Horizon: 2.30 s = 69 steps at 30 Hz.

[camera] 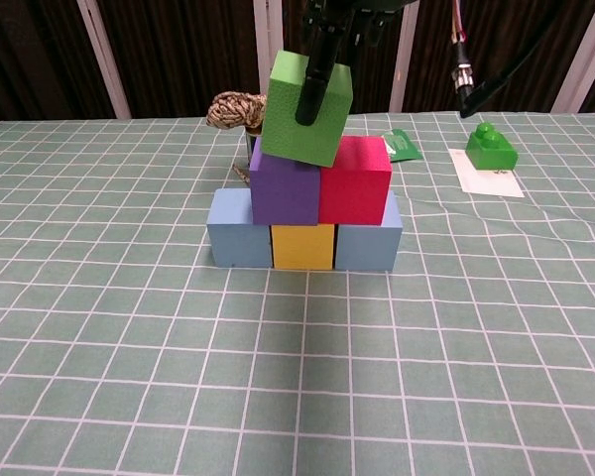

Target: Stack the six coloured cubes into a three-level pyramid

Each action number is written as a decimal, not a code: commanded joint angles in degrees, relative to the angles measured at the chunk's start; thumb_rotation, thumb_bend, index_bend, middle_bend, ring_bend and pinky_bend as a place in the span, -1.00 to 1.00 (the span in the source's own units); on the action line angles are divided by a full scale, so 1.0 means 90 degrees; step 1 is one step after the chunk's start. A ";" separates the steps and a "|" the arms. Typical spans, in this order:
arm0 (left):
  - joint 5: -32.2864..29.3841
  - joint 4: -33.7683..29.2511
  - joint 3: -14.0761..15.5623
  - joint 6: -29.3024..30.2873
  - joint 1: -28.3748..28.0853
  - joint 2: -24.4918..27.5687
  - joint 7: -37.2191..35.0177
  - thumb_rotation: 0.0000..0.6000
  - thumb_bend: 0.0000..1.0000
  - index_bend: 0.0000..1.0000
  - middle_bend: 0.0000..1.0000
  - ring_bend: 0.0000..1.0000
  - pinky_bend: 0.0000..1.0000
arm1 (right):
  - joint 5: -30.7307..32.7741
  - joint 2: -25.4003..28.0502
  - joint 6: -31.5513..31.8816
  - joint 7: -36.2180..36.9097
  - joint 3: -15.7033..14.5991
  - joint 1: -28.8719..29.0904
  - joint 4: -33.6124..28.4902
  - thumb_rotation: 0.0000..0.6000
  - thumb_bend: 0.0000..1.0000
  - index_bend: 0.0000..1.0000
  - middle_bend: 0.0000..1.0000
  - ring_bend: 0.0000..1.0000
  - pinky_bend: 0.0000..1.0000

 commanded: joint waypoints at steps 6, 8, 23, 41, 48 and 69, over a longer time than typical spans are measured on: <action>0.0009 -0.0001 -0.0009 0.0007 0.0009 -0.0005 0.0020 1.00 -0.71 -1.00 -0.89 -1.00 -1.00 | -0.0310 0.0059 -0.0234 -0.0017 -0.0199 -0.0069 -0.0053 1.00 -0.63 -0.85 0.13 -0.34 -1.00; 0.0009 -0.0005 -0.0009 0.0003 0.0010 -0.0006 0.0024 1.00 -0.71 -1.00 -0.89 -1.00 -1.00 | -0.0356 0.0076 -0.0268 -0.0027 -0.0239 -0.0078 -0.0067 1.00 -0.63 -0.85 0.13 -0.34 -1.00; 0.0053 -0.0031 -0.0003 -0.0010 0.0030 0.0011 0.0017 1.00 -0.71 -1.00 -0.89 -1.00 -1.00 | -0.0449 0.0049 -0.0402 -0.0100 -0.0372 0.0022 0.0112 1.00 -0.63 -0.85 0.13 -0.34 -1.00; 0.0039 -0.0032 -0.0012 -0.0024 0.0038 0.0015 0.0036 1.00 -0.71 -1.00 -0.89 -1.00 -1.00 | -0.0292 0.0061 -0.0348 -0.0286 -0.0457 0.0103 0.0249 1.00 -0.63 -0.85 0.13 -0.34 -1.00; 0.0035 -0.0034 -0.0007 -0.0048 0.0031 0.0000 0.0060 1.00 -0.71 -1.00 -0.89 -1.00 -1.00 | -0.0190 0.0068 -0.0272 -0.0368 -0.0443 0.0138 0.0241 1.00 -0.63 -0.85 0.13 -0.34 -1.00; 0.0076 -0.0060 -0.0020 -0.0030 0.0056 0.0042 0.0009 1.00 -0.71 -1.00 -0.89 -1.00 -1.00 | -0.0026 -0.0052 0.0046 -0.0629 -0.0393 0.0320 0.0300 1.00 -0.63 -0.85 0.13 -0.34 -1.00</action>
